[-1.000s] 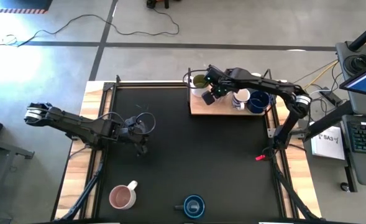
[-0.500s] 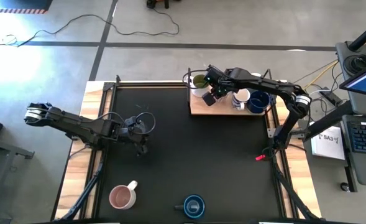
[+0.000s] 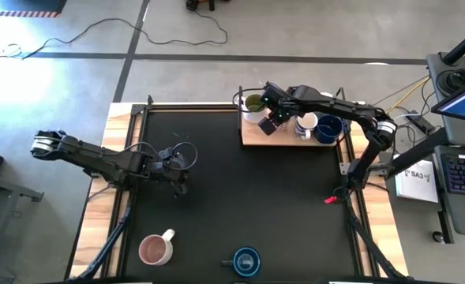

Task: Place coffee mugs
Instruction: Put the red patterned mug on the shelf

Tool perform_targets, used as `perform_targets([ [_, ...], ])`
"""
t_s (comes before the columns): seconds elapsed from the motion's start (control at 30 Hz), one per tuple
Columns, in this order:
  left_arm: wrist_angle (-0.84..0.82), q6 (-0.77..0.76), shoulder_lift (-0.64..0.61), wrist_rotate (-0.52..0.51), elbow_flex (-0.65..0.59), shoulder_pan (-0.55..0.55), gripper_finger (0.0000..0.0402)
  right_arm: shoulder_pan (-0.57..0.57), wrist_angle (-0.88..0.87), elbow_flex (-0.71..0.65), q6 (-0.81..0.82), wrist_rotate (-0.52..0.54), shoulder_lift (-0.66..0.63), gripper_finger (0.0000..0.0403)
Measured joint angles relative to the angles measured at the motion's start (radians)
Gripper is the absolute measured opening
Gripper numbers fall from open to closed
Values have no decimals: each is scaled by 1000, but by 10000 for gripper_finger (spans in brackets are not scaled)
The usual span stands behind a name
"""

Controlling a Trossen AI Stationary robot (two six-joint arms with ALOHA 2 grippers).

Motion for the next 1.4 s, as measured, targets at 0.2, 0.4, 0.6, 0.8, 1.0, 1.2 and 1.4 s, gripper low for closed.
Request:
perform_targets([
  [0.2, 1, 0, 0, 0, 0, 0, 71, 0, -1, 0, -7, -16, -1, 71],
  [0.4, 5, -4, 0, 0, 0, 0, 71, 0, -39, 0, -81, -124, -38, 96],
  [0.6, 47, -4, 0, 0, 0, 0, 71, -3, -114, 0, -210, -120, -59, 91],
  [0.8, 73, -4, 0, 2, 0, 0, 71, -5, -159, 0, -300, -119, -59, 84],
  [1.0, 74, -4, 0, 2, 0, 0, 71, -5, -166, 0, -351, -118, -59, 83],
  [1.2, 74, -4, 0, 3, 0, 0, 71, -5, -165, 0, -362, -118, -59, 63],
  [1.4, 74, -4, 1, 3, 0, 0, 71, -5, -157, -2, -375, -117, -58, 57],
])
